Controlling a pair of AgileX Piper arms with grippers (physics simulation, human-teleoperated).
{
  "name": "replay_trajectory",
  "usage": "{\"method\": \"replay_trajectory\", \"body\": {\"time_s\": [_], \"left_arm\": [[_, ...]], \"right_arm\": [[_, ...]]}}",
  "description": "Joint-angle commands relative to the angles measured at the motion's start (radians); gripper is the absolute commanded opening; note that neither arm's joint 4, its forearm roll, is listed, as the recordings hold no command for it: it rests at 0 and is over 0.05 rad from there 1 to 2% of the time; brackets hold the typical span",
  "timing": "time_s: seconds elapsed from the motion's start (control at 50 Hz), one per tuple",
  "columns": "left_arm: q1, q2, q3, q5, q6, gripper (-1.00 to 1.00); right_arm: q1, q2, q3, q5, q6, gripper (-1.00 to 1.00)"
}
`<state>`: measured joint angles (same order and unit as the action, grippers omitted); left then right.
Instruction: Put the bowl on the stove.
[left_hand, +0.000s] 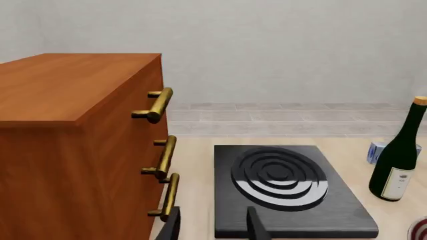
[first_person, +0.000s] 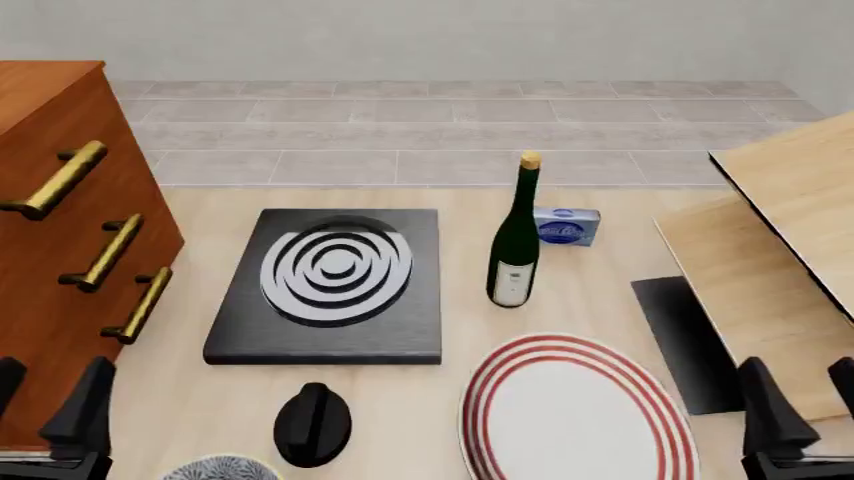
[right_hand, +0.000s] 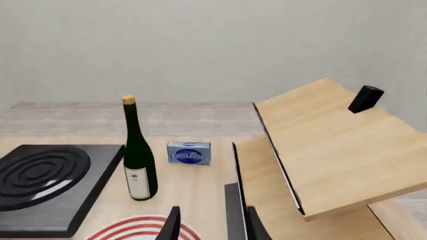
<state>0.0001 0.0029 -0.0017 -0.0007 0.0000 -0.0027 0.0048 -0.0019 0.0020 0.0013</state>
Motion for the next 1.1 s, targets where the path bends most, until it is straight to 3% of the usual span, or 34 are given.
{"method": "replay_trajectory", "body": {"time_s": [0.02, 0.4, 0.5, 0.7, 0.96, 1.1], "left_arm": [[0.0, 0.005, -0.003, -0.001, 0.0, 1.0], [0.0, 0.004, -0.003, -0.001, 0.0, 1.0], [0.0, 0.005, -0.003, -0.001, 0.0, 1.0], [0.0, 0.005, -0.003, -0.001, 0.0, 1.0], [0.0, 0.004, -0.003, -0.001, 0.0, 1.0], [0.0, 0.005, -0.003, -0.001, 0.0, 1.0]], "right_arm": [[0.003, 0.018, -0.002, -0.005, -0.008, 1.0], [-0.004, 0.022, 0.002, -0.006, -0.008, 1.0], [-0.013, 0.087, -0.007, -0.057, -0.005, 1.0], [0.015, 0.244, -0.295, 0.061, -0.003, 1.0], [0.114, 0.537, -0.724, 0.241, -0.148, 1.0], [0.254, 0.717, -0.933, 0.33, -0.064, 1.0]]}}
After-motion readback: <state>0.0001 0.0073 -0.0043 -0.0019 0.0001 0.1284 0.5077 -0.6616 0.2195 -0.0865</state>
